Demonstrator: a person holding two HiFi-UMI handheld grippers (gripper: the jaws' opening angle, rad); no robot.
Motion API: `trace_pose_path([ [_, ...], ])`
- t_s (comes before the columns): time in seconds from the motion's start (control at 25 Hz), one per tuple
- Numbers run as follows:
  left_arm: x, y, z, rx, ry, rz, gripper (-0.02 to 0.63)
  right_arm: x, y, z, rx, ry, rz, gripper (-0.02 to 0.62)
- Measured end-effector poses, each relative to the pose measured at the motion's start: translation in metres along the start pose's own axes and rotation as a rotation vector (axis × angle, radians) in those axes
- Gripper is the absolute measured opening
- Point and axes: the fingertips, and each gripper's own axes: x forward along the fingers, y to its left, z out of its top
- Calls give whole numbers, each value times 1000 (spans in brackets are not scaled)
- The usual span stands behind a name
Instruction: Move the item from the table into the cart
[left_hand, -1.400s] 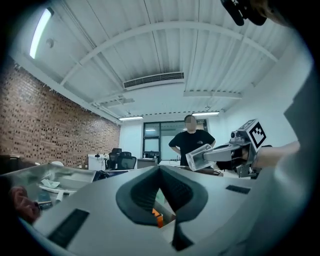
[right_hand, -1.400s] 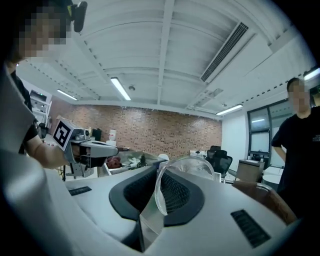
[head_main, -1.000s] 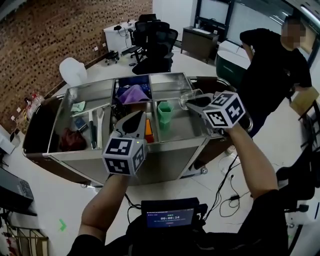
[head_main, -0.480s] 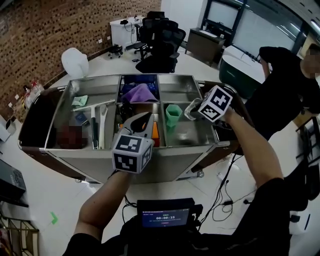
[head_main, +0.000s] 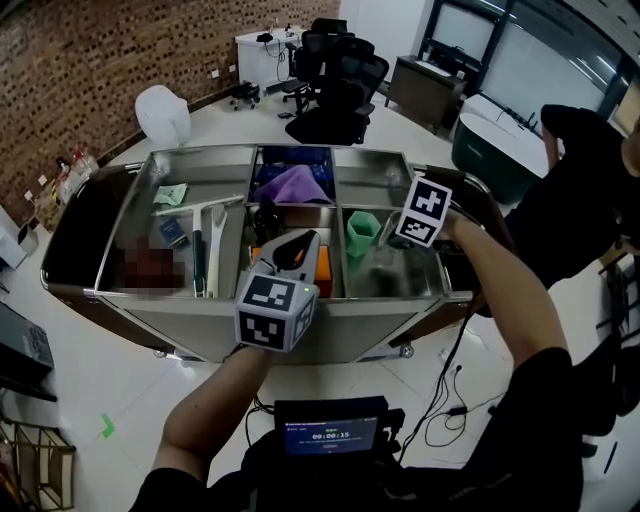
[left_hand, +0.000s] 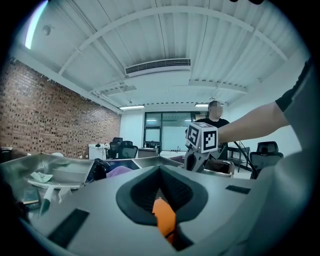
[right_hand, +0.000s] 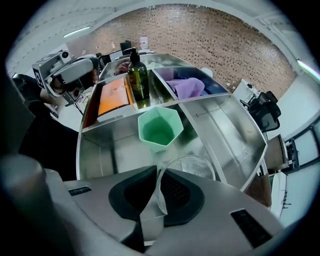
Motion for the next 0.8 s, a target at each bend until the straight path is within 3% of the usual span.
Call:
trace_pose_path([
  [0.8,6,10,-14,-9,17,7,0,33,-4,1,-91,113,13,23],
])
